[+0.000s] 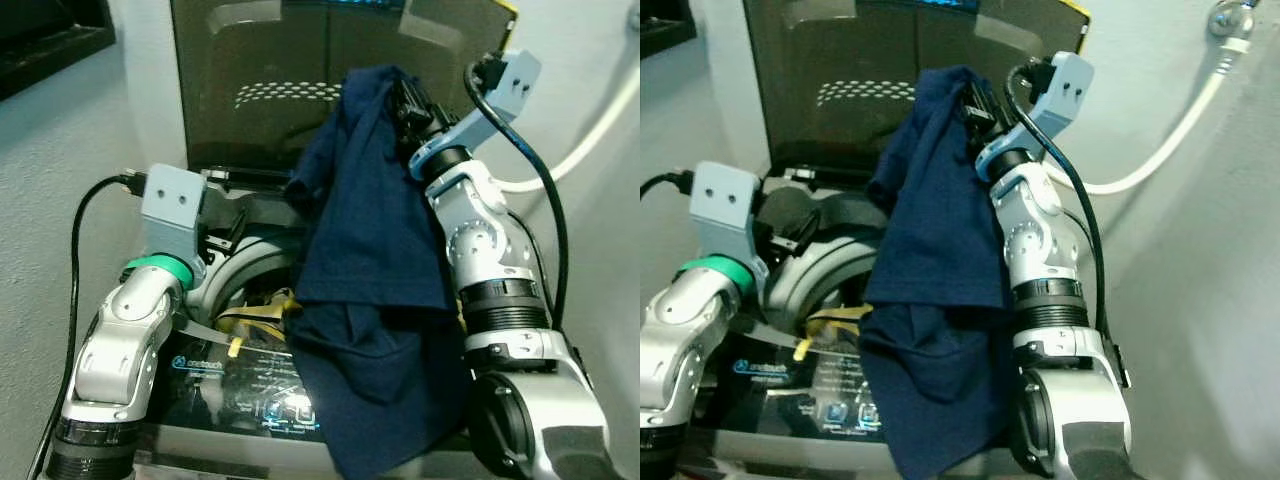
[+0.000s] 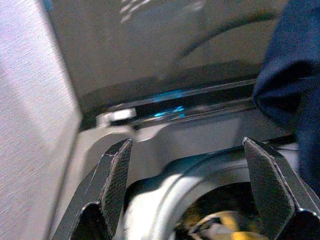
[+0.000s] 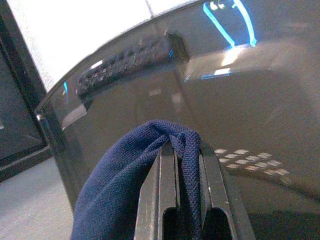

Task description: Clothes washing

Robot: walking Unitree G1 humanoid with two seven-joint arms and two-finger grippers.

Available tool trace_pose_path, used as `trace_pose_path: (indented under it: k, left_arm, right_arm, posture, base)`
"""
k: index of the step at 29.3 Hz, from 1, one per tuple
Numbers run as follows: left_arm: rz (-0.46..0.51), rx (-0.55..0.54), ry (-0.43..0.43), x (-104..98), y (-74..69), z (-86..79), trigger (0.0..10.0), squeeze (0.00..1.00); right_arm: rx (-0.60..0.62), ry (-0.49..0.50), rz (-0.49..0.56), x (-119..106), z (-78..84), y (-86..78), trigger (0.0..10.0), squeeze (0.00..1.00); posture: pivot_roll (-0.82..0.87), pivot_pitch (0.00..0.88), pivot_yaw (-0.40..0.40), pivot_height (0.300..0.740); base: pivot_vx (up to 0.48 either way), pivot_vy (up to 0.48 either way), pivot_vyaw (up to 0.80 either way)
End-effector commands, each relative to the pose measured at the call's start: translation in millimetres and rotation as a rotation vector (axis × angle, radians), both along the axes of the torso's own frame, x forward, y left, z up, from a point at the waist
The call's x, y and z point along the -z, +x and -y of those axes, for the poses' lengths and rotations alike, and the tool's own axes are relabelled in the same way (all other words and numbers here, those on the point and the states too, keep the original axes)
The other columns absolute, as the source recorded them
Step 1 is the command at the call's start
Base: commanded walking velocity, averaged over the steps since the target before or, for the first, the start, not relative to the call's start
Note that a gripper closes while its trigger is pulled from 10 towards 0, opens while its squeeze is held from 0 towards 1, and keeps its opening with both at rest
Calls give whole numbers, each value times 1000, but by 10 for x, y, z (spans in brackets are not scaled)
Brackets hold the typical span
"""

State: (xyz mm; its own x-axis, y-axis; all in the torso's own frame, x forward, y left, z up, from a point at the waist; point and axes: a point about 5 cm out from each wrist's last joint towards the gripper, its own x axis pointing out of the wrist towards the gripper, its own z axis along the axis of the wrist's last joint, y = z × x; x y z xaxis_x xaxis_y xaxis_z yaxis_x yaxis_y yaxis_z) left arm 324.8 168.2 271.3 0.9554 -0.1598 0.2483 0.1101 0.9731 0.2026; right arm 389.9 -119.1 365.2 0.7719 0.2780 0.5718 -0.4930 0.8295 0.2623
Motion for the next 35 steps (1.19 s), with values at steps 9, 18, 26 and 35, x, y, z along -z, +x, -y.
trace_pose_path:
  k: [9, 18, 26, 35]
  left_arm:
    - [-19, 43, 19, 41, -38, 33, 10000, 0]
    - [-34, 44, 22, 71, -52, 31, 10000, 0]
    - [-11, 20, -26, 67, -57, 24, 10000, 0]
    - [-17, 72, -16, 102, -109, 97, 10000, 0]
  right_arm:
    - [-106, -320, -148, 320, -100, 36, 10000, 0]
    - [-227, -442, -132, 342, -233, -15, 10000, 0]
    - [-251, -496, -95, 249, -325, -13, 10000, 0]
    - [-268, -346, 36, -224, -321, -103, 10000, 0]
  posture:
    - [95, 0, -2, 740]
    - [90, 0, -8, 740]
    - [84, 0, -23, 740]
    - [86, 0, -41, 740]
  base:
    - [0, 0, 0]
    - [0, 0, 0]
    - [0, -180, 0]
    - [0, 0, 0]
